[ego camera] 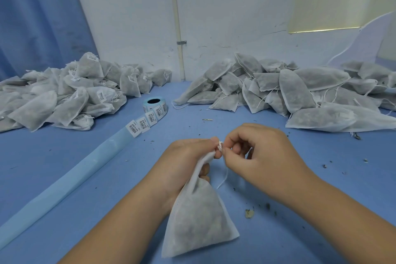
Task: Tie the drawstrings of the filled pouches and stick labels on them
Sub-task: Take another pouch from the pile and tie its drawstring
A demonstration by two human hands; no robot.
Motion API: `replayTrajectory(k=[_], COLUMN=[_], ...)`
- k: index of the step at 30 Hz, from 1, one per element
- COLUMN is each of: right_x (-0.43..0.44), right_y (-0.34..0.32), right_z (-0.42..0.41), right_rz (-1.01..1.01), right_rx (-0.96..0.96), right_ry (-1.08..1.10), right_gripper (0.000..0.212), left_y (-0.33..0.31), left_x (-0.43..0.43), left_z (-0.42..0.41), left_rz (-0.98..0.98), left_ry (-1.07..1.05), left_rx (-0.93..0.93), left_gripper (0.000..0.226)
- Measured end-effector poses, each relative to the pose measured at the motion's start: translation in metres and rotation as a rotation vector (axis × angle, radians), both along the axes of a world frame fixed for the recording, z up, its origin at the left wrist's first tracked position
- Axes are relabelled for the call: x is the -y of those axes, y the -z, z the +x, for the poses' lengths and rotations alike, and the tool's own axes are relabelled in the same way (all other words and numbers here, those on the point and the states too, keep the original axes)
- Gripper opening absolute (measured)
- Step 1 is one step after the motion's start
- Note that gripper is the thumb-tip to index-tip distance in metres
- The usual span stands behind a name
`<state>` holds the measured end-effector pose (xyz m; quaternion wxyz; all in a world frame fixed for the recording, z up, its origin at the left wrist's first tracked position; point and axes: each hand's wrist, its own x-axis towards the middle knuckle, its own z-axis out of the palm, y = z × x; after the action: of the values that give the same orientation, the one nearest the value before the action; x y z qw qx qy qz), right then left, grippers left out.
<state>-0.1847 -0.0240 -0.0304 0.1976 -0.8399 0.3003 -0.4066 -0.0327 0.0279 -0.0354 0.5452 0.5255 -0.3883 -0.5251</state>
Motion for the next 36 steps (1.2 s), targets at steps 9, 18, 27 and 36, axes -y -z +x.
replayTrajectory(k=[9, 18, 27, 36], right_x=[-0.003, -0.001, 0.010, 0.010], right_y=[0.001, 0.000, -0.008, -0.010], right_z=[0.002, 0.003, -0.009, -0.005], right_rz=[0.201, 0.342, 0.647, 0.990], right_rx=[0.082, 0.073, 0.286, 0.750], right_ry=[0.051, 0.078, -0.078, -0.458], right_gripper=[0.015, 0.014, 0.015, 0.011], left_y=[0.002, 0.001, 0.000, 0.000], left_x=[-0.002, -0.003, -0.002, -0.002], left_z=[-0.007, -0.010, -0.004, -0.004], left_rz=[-0.099, -0.119, -0.168, -0.263], left_ry=[-0.134, -0.198, -0.197, -0.110], left_rx=[0.194, 0.372, 0.442, 0.451], left_gripper=[0.031, 0.025, 0.017, 0.023])
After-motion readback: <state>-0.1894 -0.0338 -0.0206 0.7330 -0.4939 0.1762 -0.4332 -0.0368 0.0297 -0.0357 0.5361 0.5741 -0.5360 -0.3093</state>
